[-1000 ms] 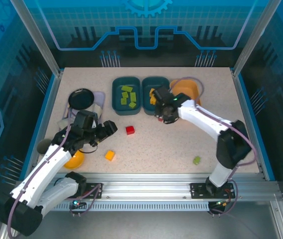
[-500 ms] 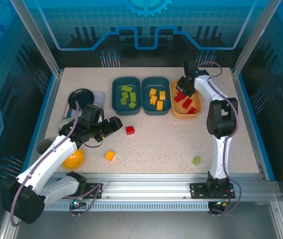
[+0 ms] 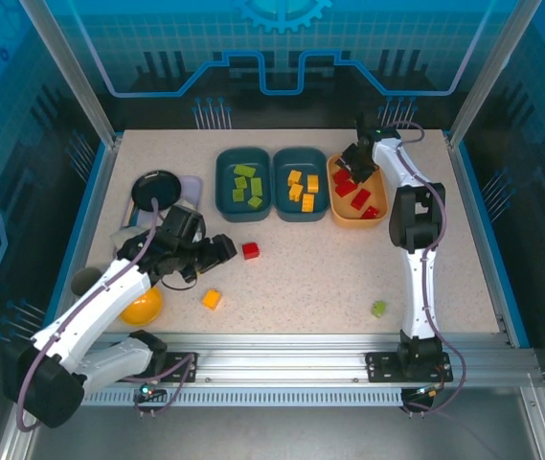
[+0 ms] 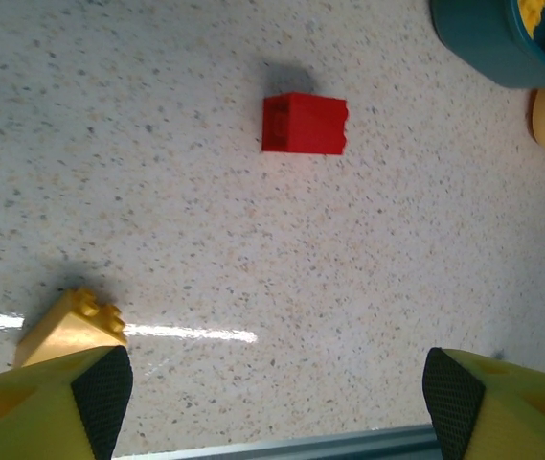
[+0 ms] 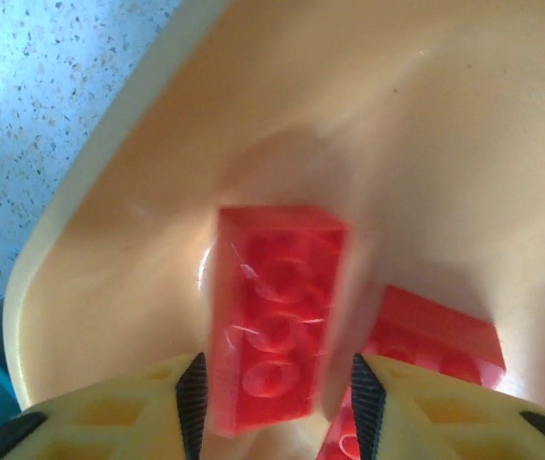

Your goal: Sort the legos into containers by color

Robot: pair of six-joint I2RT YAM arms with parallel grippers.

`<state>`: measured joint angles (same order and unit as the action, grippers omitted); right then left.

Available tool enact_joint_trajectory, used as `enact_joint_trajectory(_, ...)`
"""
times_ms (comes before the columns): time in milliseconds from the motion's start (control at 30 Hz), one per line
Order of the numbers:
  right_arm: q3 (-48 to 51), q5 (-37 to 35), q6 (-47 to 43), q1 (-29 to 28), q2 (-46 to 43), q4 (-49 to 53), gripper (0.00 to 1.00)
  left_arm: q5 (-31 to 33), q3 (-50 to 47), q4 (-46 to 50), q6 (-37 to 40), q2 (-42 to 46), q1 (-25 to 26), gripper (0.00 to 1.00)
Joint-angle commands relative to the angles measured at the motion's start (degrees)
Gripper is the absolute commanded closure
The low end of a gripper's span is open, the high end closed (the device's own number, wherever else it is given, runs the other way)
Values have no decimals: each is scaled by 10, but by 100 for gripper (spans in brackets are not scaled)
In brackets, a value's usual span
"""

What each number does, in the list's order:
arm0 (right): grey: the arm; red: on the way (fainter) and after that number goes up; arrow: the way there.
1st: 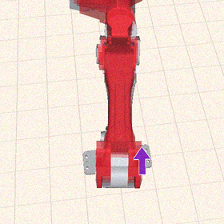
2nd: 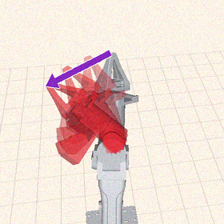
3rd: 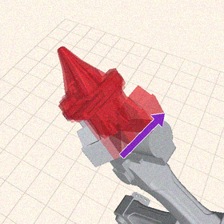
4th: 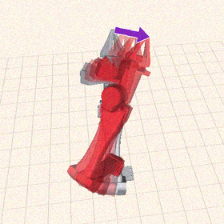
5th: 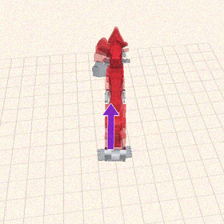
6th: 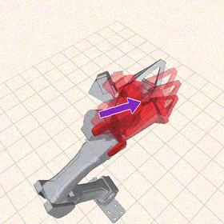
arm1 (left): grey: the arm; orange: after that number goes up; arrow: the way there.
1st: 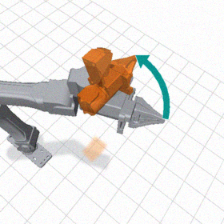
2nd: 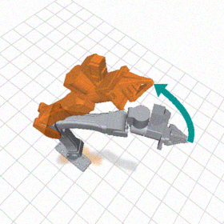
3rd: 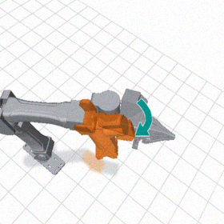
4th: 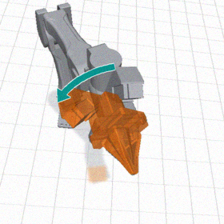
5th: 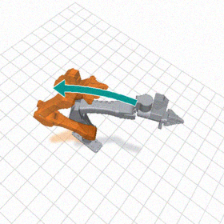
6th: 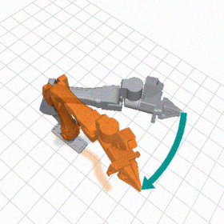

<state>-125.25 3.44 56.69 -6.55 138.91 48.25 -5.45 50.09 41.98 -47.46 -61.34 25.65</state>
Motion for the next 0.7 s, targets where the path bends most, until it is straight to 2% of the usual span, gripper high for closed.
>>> enact_joint_trajectory(0,15,-13,-22,1,-72,34,47,-23,56,-16,39,-51,39,18)
enact_joint_trajectory(167,134,-59,-62,-6,-222,63,39,-49,162,-33,91,-203,126,21)
enact_joint_trajectory(367,338,-98,-93,-26,-461,89,41,-64,311,-28,133,-393,229,27)
enact_joint_trajectory(533,470,-90,-106,-35,-661,88,41,-57,431,-9,150,-521,296,32)
enact_joint_trajectory(667,540,-75,-93,-21,-781,107,41,-54,516,9,145,-596,343,33)
